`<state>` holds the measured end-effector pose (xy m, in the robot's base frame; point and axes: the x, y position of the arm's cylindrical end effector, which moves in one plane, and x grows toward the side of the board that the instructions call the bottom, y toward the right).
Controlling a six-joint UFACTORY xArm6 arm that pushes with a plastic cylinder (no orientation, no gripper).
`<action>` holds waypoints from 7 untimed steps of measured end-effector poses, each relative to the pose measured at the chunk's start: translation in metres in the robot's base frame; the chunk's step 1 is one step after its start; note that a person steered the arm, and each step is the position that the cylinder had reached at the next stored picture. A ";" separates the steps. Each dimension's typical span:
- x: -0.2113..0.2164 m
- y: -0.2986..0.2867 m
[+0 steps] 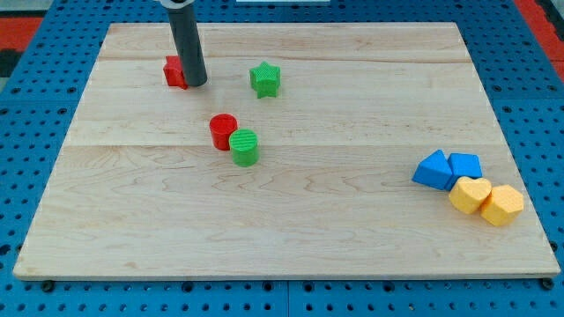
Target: Push the red star towards the top left of the board
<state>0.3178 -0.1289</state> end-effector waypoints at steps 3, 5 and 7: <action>-0.020 -0.067; 0.011 -0.082; -0.025 -0.118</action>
<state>0.2929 -0.2466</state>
